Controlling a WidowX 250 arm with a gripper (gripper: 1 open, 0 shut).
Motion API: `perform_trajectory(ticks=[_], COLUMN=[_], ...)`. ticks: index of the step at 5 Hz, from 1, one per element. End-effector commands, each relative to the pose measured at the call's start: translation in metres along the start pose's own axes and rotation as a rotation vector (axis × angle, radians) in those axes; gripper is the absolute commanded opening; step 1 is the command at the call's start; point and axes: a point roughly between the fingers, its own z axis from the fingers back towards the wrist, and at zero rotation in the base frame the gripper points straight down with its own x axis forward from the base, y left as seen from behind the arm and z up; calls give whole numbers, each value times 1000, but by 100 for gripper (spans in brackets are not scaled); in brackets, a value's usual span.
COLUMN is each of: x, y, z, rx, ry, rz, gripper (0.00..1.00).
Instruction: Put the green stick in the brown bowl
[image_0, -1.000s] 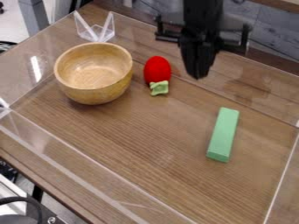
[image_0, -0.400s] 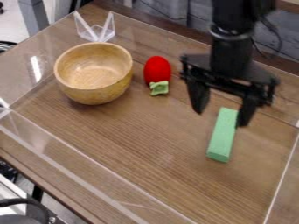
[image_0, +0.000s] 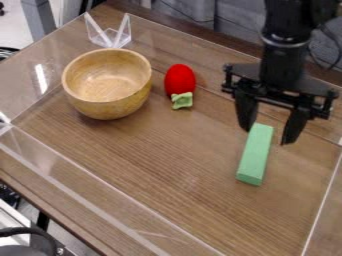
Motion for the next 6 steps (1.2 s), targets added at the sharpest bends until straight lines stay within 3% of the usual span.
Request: perform_trajectory(ticks=[1, 2, 3, 5, 6], x=[14, 8, 2, 19, 16], y=[-8, 4, 16, 18, 14], z=[20, 8, -3, 40, 38], rx=[-10, -4, 0, -14, -7], ry=[-43, -34, -26, -46, -40], rz=[-6, -21, -33, -42, -26], gripper=[100, 0, 0, 0, 0])
